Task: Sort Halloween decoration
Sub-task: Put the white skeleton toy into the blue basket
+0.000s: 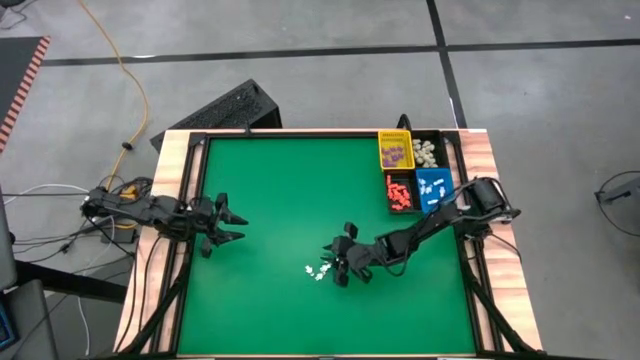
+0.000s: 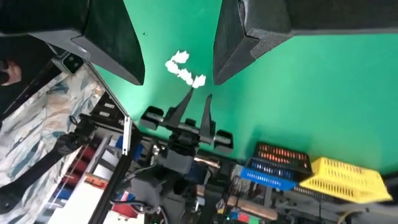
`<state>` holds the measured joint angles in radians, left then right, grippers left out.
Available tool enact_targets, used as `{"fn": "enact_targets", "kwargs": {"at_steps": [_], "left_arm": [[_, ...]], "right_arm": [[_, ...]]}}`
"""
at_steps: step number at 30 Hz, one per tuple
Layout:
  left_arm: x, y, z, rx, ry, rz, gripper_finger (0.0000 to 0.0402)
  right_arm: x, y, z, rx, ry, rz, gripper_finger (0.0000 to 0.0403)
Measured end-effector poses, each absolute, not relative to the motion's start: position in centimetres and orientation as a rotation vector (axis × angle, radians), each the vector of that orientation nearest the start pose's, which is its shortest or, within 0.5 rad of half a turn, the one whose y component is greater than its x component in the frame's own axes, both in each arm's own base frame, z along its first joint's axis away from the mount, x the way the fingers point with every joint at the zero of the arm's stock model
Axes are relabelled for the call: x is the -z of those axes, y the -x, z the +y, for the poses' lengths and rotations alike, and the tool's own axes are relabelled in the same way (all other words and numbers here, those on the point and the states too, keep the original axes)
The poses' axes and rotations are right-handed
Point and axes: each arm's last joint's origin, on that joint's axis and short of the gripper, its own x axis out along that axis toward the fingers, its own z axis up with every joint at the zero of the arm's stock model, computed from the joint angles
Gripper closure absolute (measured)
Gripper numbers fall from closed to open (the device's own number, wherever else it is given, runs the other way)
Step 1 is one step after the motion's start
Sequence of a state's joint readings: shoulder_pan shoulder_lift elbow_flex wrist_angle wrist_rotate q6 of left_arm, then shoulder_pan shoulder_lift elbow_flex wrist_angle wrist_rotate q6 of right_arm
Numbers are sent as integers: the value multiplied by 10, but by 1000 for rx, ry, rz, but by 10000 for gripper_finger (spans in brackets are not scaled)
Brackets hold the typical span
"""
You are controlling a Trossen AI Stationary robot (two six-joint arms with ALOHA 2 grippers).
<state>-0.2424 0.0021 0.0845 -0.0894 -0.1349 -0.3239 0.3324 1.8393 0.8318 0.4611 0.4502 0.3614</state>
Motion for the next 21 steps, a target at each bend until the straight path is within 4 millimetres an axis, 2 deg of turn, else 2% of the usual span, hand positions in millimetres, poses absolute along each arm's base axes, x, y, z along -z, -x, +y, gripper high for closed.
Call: {"fn": "enact_targets", "kwargs": {"at_steps": [8, 21], "left_arm": [[-172, -95, -20, 147, 355, -20, 221], [-173, -95, -20, 137, 359, -46, 221]], "right_arm": [[-131, -333, 110, 239, -142, 475, 236], [-117, -333, 113, 254, -154, 507, 237]]}}
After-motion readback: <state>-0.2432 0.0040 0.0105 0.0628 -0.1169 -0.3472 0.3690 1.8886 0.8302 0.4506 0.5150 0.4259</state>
